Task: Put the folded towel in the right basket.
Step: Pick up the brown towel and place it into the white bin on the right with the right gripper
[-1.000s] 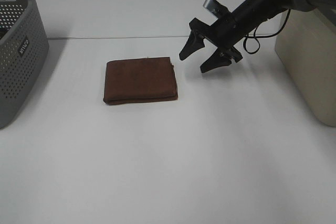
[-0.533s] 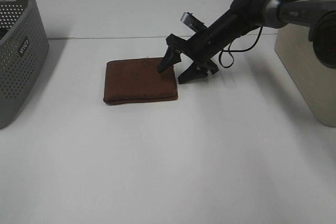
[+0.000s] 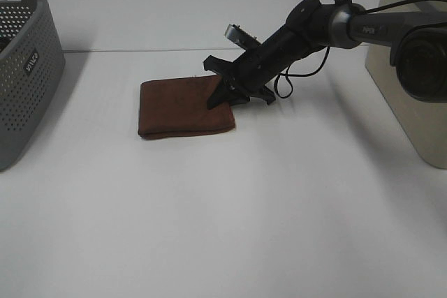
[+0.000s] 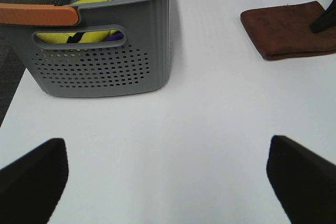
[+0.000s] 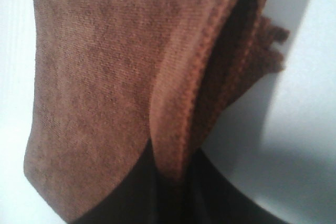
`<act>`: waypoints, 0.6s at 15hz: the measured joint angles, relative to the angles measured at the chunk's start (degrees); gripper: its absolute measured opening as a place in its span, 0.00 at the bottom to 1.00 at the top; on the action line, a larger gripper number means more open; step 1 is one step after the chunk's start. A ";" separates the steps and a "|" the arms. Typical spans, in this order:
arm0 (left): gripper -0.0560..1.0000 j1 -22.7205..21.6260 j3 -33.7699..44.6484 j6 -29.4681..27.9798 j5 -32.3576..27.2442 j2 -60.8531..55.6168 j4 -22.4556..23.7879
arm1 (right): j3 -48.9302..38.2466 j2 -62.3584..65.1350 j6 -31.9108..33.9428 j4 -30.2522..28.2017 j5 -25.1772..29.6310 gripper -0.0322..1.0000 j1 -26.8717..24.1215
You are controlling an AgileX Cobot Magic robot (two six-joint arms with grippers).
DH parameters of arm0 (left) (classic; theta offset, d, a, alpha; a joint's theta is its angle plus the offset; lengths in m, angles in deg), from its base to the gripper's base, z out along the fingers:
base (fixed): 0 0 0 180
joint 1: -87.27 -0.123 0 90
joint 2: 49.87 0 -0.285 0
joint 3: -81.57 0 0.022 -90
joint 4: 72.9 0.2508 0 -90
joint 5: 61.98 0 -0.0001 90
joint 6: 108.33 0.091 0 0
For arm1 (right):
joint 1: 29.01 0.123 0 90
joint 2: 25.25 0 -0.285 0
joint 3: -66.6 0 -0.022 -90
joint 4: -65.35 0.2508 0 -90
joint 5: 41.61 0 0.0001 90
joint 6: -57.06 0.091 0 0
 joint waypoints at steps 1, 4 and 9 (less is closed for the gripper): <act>0.98 0.00 0.00 0.00 0.00 0.00 0.00 | 1.43 -0.11 -0.17 -0.63 1.55 0.10 0.00; 0.98 0.00 0.00 0.00 0.00 0.00 0.00 | 7.22 2.41 -0.52 -4.76 8.14 0.10 0.00; 0.98 0.00 0.00 0.00 0.00 0.00 0.00 | 14.84 18.51 2.92 -24.64 15.07 0.10 0.17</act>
